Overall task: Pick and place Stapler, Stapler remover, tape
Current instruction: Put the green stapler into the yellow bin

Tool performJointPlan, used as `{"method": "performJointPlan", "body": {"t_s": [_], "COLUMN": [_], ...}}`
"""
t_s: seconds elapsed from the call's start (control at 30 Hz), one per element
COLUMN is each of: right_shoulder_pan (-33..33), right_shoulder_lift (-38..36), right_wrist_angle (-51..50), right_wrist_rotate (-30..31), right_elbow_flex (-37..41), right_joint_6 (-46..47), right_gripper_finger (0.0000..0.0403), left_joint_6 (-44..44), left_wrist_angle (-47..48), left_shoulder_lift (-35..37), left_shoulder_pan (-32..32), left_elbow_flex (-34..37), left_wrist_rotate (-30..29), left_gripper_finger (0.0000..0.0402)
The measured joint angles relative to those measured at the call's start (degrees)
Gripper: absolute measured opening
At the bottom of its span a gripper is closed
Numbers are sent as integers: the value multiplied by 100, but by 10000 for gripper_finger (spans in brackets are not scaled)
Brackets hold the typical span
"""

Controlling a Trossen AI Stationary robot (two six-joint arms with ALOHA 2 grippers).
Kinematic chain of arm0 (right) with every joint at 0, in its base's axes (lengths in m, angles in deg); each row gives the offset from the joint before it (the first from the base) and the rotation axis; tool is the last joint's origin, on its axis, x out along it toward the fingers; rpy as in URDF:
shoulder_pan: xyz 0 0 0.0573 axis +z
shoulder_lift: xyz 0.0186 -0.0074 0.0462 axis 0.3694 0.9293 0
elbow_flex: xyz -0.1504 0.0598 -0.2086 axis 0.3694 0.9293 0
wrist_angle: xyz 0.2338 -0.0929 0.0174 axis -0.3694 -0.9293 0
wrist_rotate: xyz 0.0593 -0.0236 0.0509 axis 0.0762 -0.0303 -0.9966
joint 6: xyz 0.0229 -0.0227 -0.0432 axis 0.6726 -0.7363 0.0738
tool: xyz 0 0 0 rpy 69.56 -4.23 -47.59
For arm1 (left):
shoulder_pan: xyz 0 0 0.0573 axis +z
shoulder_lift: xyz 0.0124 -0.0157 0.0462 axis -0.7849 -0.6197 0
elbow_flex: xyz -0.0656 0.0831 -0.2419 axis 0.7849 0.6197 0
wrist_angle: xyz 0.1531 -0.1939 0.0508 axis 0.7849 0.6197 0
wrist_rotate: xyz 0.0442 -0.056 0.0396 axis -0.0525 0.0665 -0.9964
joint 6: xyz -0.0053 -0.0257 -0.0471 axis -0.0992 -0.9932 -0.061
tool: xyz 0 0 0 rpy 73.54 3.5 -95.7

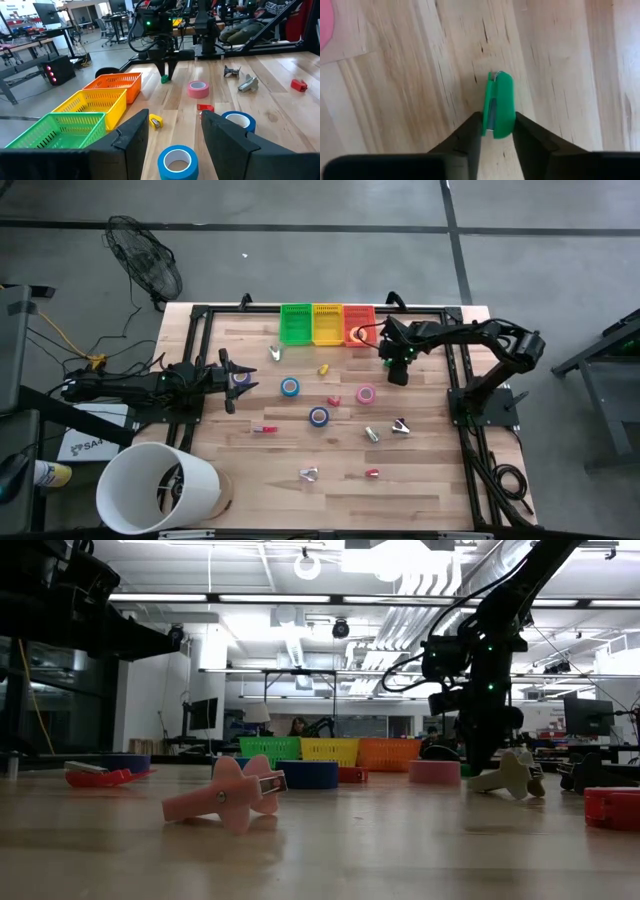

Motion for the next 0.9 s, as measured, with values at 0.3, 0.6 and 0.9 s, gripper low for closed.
{"method": "performJointPlan", "body": {"t_s": [0.3,0.6,0.9], "right_shoulder_pan": [154,343,345], "right_shoulder_lift": [26,68,1306], "right_wrist_angle": [-236,-493,-947], "right_wrist_rotate": [-291,-816,-832], "right_elbow_flex": [-330,-1871,-3691], "right_joint_6": [505,699,508], "right_gripper_finger": [47,49,49], "left_joint_6": [0,-1,0], "left_wrist_angle": [1,0,1], "left_shoulder_lift": [0,-1,1], "left_shoulder_pan": [0,0,0], "left_elbow_flex": [-1,-1,0], "left_wrist_rotate": [13,21,19], "left_gripper_finger": [179,179,179]}}
